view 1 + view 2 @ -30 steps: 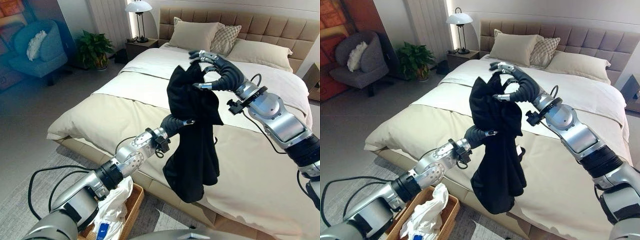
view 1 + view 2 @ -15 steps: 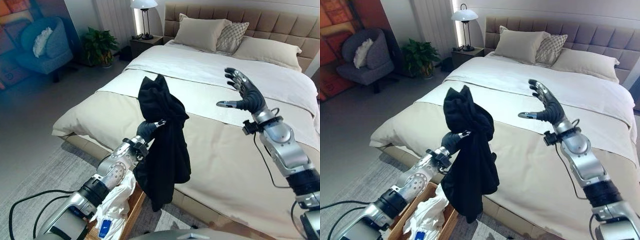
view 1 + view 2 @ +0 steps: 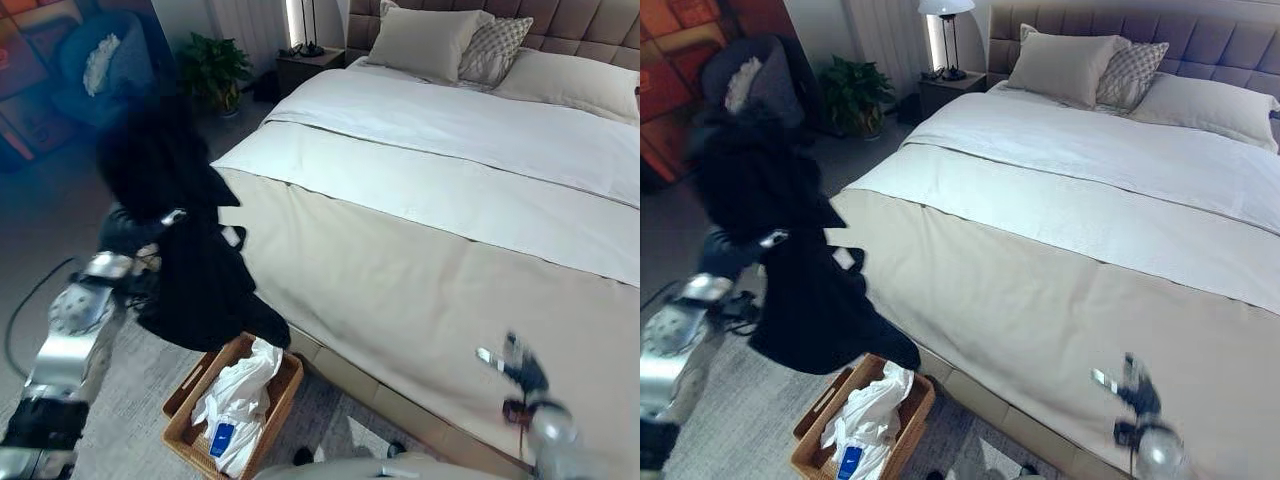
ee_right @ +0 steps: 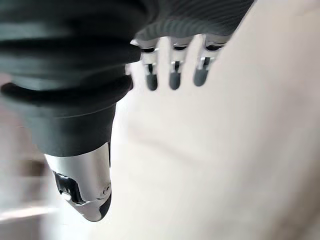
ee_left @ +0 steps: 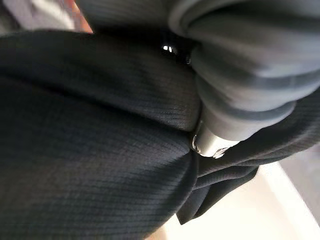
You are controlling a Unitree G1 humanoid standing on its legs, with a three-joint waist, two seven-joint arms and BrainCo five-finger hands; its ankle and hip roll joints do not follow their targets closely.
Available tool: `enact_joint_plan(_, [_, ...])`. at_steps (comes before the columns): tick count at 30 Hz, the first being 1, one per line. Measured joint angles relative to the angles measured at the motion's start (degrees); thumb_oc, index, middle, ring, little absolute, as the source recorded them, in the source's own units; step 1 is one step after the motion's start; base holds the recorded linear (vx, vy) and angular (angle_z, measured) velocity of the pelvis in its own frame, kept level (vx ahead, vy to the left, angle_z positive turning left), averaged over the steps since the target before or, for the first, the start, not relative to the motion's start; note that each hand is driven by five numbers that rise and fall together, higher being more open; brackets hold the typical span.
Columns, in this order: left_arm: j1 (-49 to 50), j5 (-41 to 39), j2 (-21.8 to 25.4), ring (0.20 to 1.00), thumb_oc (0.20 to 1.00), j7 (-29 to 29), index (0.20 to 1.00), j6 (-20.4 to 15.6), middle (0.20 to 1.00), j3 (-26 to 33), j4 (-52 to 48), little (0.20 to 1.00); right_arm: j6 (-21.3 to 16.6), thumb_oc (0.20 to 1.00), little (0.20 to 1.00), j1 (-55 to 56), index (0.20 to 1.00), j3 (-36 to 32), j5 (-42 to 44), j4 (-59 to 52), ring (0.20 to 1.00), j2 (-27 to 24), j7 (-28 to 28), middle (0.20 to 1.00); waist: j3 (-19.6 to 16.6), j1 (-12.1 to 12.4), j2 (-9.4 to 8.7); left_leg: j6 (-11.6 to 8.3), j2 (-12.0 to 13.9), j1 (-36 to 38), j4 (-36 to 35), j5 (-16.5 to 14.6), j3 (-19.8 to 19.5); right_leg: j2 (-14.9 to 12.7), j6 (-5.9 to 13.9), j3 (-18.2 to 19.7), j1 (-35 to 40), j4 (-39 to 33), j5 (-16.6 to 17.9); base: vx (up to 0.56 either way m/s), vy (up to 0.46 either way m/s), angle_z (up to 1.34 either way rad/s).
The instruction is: Pick up clothes into the bucket
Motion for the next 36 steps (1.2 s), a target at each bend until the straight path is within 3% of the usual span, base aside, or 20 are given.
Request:
enact_joint_plan(3, [1.3,1.4,-0.7,0.200,0.200,2.4,0.200,-1.2,0.200,2.8,-0.7,0.200,0.6,1.000,1.000,0.8,1.000,0.3,-2.6,8.7,1.000,0.5,-0.2,1.000,0.9,0.0,-0.56,0.04,-0.1,-0.8,0.3,0.0,-0.4,-0.2,0.19,-0.5,-1.0,1.0,-0.3,-0.08,0.017,0.08])
enact_joint_plan(5, [1.6,1.5,-0.5,0.200,0.200,3.9,0.200,-1.7,0.200,3.6,-0.7,0.200,0.9,1.000,1.000,-2.8,1.000,2.4,-5.8,20.1,1.000,-0.3,-0.3,1.000,2.0,0.2,-1.52,-0.13,-0.1,-1.8,0.8,-0.1,-0.4,-0.2,0.28,-0.5,-2.8,2.8,-1.0,-0.06,0.016,0.03])
enact_joint_plan(7, [3.1,2.7,-0.5,0.200,0.200,4.6,0.200,-2.2,0.200,5.0,-0.5,0.200,1.1,1.000,1.000,-2.7,1.000,4.1,-9.7,21.7,1.000,-1.0,-0.2,1.000,3.0,0.1,-1.88,-0.26,-0.1,-2.3,0.8,-0.2,-0.4,-0.5,0.39,-0.3,-3.7,3.8,-1.4,-0.07,0.019,-0.02])
enact_joint_plan(11, [3.7,3.7,-0.6,0.200,0.200,6.1,0.200,-2.4,0.200,5.0,-0.1,0.200,1.3,1.000,1.000,-1.2,1.000,4.1,-11.9,21.2,1.000,-1.1,-0.1,1.000,4.6,0.1,-2.17,-0.13,-0.1,-4.8,2.1,-0.1,-0.2,-0.4,0.18,0.5,-6.8,6.2,-1.7,-0.09,0.023,-0.06])
enact_joint_plan(18, [3.7,7.1,-4.8,0.200,0.200,8.9,0.200,-2.8,0.200,4.7,4.0,0.200,1.1,1.000,1.000,-3.9,1.000,7.4,-12.3,18.7,1.000,-0.9,-0.2,1.000,9.8,-0.2,-2.77,-0.44,0.4,-11.1,6.0,-0.4,1.4,0.2,0.01,2.5,-14.0,9.7,-1.6,-0.09,0.025,-0.14])
enact_joint_plan(25, [0.8,12.7,-8.2,0.200,0.200,14.7,0.200,-3.4,0.200,2.9,12.7,0.200,-1.2,1.000,1.000,-8.5,1.000,10.7,-12.0,14.9,1.000,-0.5,-0.9,1.000,14.6,-0.1,-4.80,-0.76,1.6,-16.9,8.6,-0.6,2.6,1.4,-0.57,3.9,-20.2,11.9,-1.0,-0.06,0.000,-0.09])
enact_joint_plan(30, [-4.4,17.5,-9.0,0.200,0.200,20.7,0.200,-2.4,0.200,-0.7,22.3,0.200,-2.7,1.000,1.000,-12.4,1.000,13.5,-11.0,13.1,1.000,-0.3,-2.9,1.000,18.6,-0.2,-7.76,-0.84,2.3,-21.0,11.1,-0.6,2.6,2.1,-1.18,4.0,-23.8,13.3,-0.5,-0.08,-0.002,-0.04])
enact_joint_plan(33, [-9.4,21.8,-7.7,0.200,0.200,24.4,0.200,-1.8,0.200,-2.7,27.2,0.200,-3.4,1.000,1.000,-13.4,1.000,15.9,-11.0,11.8,1.000,-0.2,-4.5,1.000,22.1,-0.2,-10.50,-1.95,2.8,-26.1,15.4,-1.4,2.4,2.8,-1.39,4.0,-27.9,15.3,-0.3,-0.10,-0.025,-0.02])
enact_joint_plan(36, [-13.7,24.3,-5.9,0.200,0.200,26.4,0.200,-0.6,0.200,-5.6,34.3,0.200,-4.1,1.000,1.000,-13.1,1.000,17.8,-10.4,11.1,1.000,-0.1,-5.3,1.000,22.0,-1.3,-11.30,-2.48,3.5,-29.2,18.3,-2.3,2.0,3.4,-1.56,4.0,-30.2,16.6,-0.2,-0.09,-0.043,-0.01])
